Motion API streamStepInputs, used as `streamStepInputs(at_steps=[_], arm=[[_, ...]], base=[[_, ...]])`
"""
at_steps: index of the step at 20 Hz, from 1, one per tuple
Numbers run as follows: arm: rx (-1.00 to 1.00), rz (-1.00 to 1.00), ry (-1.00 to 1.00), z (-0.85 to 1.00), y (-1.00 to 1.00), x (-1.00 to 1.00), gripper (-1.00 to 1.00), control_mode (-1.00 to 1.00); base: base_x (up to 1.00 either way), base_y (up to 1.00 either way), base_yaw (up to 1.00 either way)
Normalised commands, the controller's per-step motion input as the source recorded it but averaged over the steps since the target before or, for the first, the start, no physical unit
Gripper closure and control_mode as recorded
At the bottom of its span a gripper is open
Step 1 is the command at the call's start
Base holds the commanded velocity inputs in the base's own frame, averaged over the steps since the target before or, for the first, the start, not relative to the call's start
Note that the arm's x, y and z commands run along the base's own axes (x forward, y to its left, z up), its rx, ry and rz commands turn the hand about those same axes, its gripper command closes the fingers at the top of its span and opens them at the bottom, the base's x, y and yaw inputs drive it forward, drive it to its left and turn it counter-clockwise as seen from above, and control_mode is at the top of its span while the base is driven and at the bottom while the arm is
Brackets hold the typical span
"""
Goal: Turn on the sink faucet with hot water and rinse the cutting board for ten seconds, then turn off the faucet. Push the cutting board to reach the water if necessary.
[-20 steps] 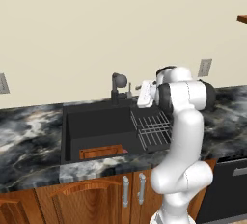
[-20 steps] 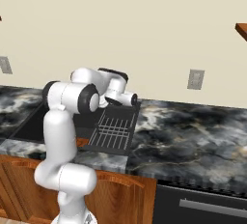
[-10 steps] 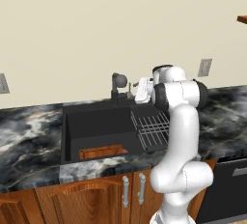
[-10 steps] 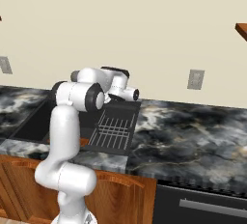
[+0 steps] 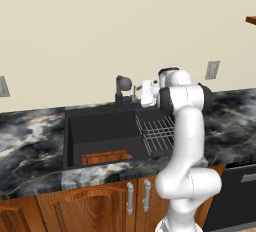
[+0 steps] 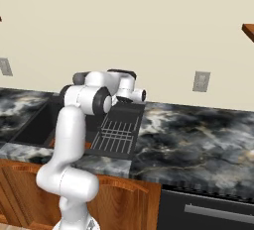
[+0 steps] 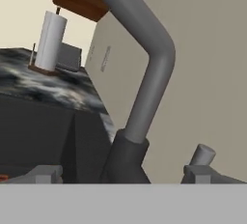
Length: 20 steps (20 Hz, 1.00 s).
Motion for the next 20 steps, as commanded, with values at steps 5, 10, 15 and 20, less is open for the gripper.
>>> streamStepInputs(at_steps=[5,10,15,20], arm=[[0.00,0.13,0.00,-0.11,0.02,0.18,-1.00,-1.00],[0.00,0.11,0.00,-0.10,0.07,0.21,-1.00,-1.00],[0.00,0.13,-0.01,-0.01,0.19,0.02,-1.00,-1.00],[0.01,0.12,-0.01,0.00,0.19,0.00,-1.00,-1.00]], base=[[0.00,0.00,0.00],[0.00,0.00,0.00],[0.00,0.00,0.00],[0.00,0.00,0.00]])
